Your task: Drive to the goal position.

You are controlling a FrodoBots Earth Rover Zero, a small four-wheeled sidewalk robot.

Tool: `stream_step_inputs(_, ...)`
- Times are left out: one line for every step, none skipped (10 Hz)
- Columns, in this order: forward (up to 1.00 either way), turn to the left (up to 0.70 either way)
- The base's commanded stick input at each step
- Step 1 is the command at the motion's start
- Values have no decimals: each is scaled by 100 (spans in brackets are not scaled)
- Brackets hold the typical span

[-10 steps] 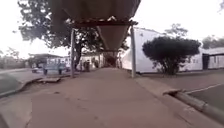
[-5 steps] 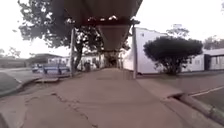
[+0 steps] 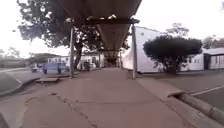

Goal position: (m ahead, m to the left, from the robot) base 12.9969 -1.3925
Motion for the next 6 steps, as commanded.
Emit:
stream_step_inputs(85,0)
stream_step_inputs(85,0)
stream_step_inputs(85,0)
stream_step_inputs(85,0)
stream_step_inputs(85,0)
stream_step_inputs(85,0)
